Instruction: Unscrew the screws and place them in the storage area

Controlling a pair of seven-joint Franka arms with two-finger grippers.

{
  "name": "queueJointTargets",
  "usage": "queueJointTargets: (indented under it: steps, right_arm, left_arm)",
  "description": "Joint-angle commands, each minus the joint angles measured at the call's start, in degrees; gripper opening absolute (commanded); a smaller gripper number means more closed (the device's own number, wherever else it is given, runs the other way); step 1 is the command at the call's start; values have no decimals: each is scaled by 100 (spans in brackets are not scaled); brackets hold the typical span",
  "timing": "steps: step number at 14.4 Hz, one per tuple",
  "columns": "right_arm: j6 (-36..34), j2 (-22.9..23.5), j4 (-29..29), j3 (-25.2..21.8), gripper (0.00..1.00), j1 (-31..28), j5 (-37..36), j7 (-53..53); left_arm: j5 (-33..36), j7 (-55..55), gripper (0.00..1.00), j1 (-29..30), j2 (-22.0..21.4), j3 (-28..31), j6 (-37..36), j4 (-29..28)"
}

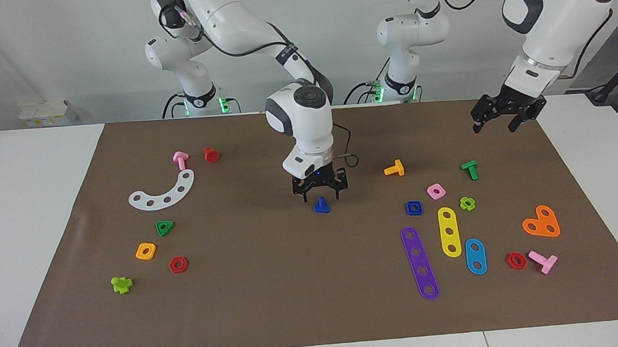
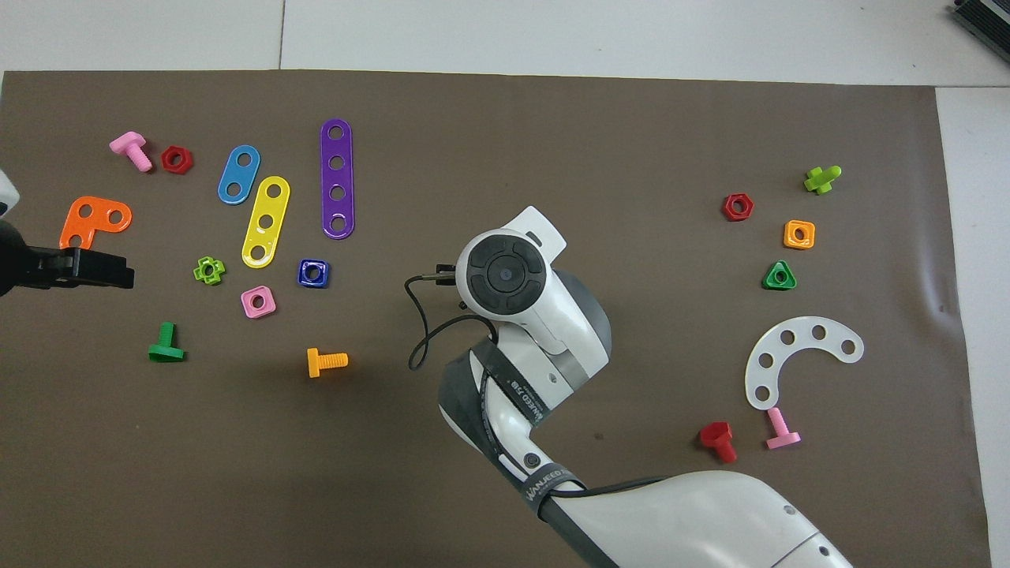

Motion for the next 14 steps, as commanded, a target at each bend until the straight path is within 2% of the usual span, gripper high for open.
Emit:
queueJointTargets:
  steps: [1,4,9,12,14]
  right_arm:
    - [98,81,17,-28,62,13,-112,26]
    - [89,125,-27,-28,55,75,-112,44]
    - [19,99,-229,-28,52,84,-112,26]
    - [-7,90,-229,-28,45,84,-104,35]
    - [-8,99,-229,-28,43,84,-104,35]
  left_arm:
    - [231,-419,100,-62,-57,-234,-572,389]
    - [231,-480,100,-54,-135,-252,-724,427]
    - [231,-710,100,-54,-215,-269,-627,268]
    - [231,-674,100,-45,-241,-269,-645,154]
    - [240,-648,100,-45,-145,-269,-706,197]
